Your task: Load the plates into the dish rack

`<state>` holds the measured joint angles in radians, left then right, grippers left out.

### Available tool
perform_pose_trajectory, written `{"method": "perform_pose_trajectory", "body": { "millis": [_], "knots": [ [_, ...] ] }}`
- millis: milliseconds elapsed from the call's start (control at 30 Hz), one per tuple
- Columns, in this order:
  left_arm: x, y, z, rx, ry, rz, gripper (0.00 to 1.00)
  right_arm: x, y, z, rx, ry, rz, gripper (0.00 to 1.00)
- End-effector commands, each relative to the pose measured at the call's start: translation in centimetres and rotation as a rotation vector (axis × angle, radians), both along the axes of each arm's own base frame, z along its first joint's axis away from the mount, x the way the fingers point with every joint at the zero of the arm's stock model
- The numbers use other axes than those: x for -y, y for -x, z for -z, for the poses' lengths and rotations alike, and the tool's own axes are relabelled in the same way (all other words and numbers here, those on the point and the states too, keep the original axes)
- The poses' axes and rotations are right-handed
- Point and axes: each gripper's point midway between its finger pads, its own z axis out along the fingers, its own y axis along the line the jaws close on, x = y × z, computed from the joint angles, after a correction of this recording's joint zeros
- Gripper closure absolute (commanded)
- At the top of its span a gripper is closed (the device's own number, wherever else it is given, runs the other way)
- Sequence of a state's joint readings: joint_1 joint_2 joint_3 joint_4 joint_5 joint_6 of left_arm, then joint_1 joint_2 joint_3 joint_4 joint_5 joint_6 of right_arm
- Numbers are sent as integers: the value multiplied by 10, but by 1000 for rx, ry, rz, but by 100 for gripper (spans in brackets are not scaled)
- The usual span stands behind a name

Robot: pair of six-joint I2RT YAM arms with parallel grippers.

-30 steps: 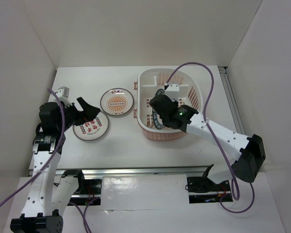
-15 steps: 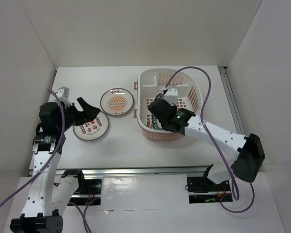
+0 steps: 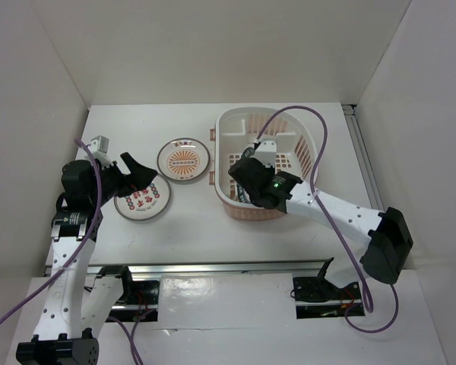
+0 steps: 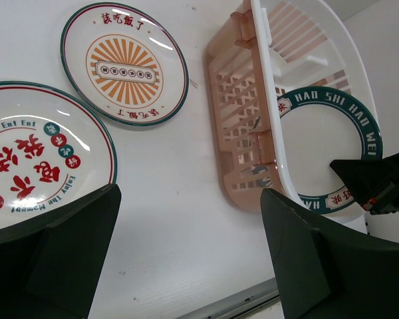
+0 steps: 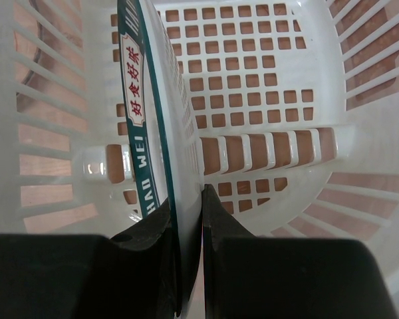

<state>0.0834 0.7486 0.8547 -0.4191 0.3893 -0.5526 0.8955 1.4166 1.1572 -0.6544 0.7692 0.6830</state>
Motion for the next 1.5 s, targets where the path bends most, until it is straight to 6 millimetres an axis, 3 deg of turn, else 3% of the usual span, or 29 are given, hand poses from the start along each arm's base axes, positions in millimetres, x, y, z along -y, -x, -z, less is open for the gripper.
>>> {"method": "perform_pose_trajectory", "body": {
  "millis": [0, 400, 600, 700, 767, 1100, 1133, 1367, 1467],
  "knots": [
    [1, -1, -10, 51, -14, 13, 0, -11, -4, 1, 33, -36, 17, 100],
    [1, -1, -10, 51, -14, 13, 0, -25, 0, 12, 8, 23, 28, 94],
    [1, -1, -10, 51, -14, 13, 0, -31, 0, 8, 18, 8, 19, 75],
    [1, -1, -10, 51, -14, 13, 0, -31, 0, 11, 13, 15, 19, 74],
    [1, -1, -10, 51, -14, 13, 0, -33, -1, 8, 18, 8, 19, 66],
    [1, 0, -8, 42, -13, 13, 0, -39, -1, 7, 11, 18, 9, 52],
    [1, 0, -8, 42, -13, 13, 0, -40, -2, 4, 17, 9, 10, 46],
    [1, 0, -12, 51, -14, 13, 0, -44, 4, -12, 33, -22, -3, 35],
    [1, 0, -12, 51, -14, 13, 0, -41, 6, -19, 41, -43, 3, 24]
  ]
}}
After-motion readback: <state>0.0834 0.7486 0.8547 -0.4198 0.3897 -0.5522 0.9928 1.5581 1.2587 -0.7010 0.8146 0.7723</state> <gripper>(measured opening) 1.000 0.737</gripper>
